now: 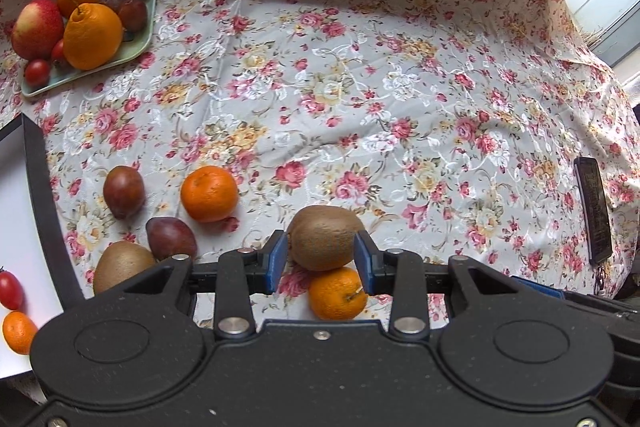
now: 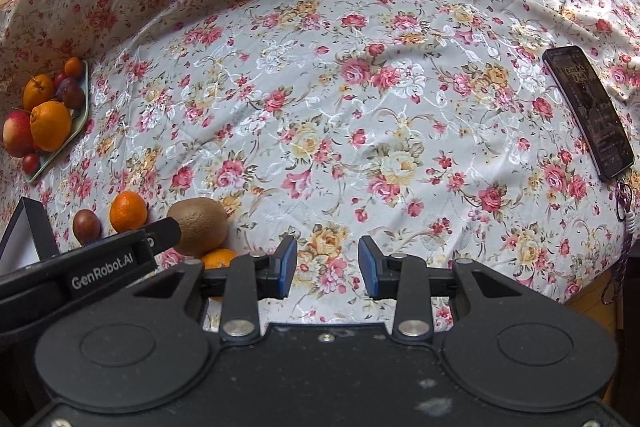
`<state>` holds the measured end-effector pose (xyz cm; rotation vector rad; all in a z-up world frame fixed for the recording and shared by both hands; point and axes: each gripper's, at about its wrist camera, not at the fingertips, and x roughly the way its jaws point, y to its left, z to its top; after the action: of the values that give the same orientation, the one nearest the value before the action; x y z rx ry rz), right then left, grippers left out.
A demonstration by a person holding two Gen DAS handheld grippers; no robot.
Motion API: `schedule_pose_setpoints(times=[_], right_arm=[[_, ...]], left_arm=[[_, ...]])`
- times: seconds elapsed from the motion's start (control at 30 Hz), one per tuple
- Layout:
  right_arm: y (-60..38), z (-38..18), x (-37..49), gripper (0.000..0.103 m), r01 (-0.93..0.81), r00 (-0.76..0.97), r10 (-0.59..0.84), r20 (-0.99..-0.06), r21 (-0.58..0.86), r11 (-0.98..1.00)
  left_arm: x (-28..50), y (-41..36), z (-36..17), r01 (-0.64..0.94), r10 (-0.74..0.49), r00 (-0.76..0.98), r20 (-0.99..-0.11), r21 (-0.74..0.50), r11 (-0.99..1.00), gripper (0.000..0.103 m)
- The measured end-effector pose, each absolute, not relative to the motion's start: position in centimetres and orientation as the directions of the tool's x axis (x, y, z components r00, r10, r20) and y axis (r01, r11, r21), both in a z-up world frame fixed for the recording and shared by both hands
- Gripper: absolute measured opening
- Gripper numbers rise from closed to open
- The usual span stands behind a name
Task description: Organize fruits
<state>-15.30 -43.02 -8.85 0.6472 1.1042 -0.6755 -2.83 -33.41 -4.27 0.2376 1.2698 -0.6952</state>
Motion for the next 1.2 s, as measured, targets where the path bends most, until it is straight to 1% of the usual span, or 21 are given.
schedule_pose_setpoints(times=[0.2, 0.5, 0.63, 0.7, 0.87, 1.2], right_arm=[[-43.8, -9.5, -16.6, 0.037, 0.77, 0.281, -0.163, -0.946, 0.121, 0.627], [-45.0, -9.9, -18.3, 0.037, 0.791, 0.273, -0.158, -0.949, 0.128, 0.599], [-45.0, -9.8, -18.5, 0.037, 0.791, 0.28, -0.147, -0.948, 0.141, 0.595], [-44.9, -9.9, -18.5, 0.037, 0.789, 0.281, -0.144, -0.949, 0.143, 0.597], [-44.7, -10.1, -18.1, 0.037, 0.785, 0.278, -0.135, -0.951, 0.144, 0.603], [-44.0, -10.2, -17.0, 0.037, 0.757, 0.303, -0.111, -0.946, 0.169, 0.631]], left_arm=[[-3.5, -35.4, -5.2, 0.603, -0.324, 0.124, -0.938, -0.188, 0.775, 0.045], [-4.3, -37.1, -5.5, 0.611, -0.242, 0.26, -0.935, -0.035, 0.791, 0.046], [-4.3, -37.3, -5.9, 0.602, -0.214, 0.283, -0.935, 0.0, 0.798, 0.047], [-4.0, -37.4, -6.2, 0.594, -0.206, 0.287, -0.936, 0.005, 0.804, 0.051], [-3.3, -37.3, -6.5, 0.573, -0.202, 0.287, -0.936, -0.001, 0.819, 0.052], [-1.2, -37.3, -8.0, 0.511, -0.172, 0.254, -0.952, -0.019, 0.86, 0.059]])
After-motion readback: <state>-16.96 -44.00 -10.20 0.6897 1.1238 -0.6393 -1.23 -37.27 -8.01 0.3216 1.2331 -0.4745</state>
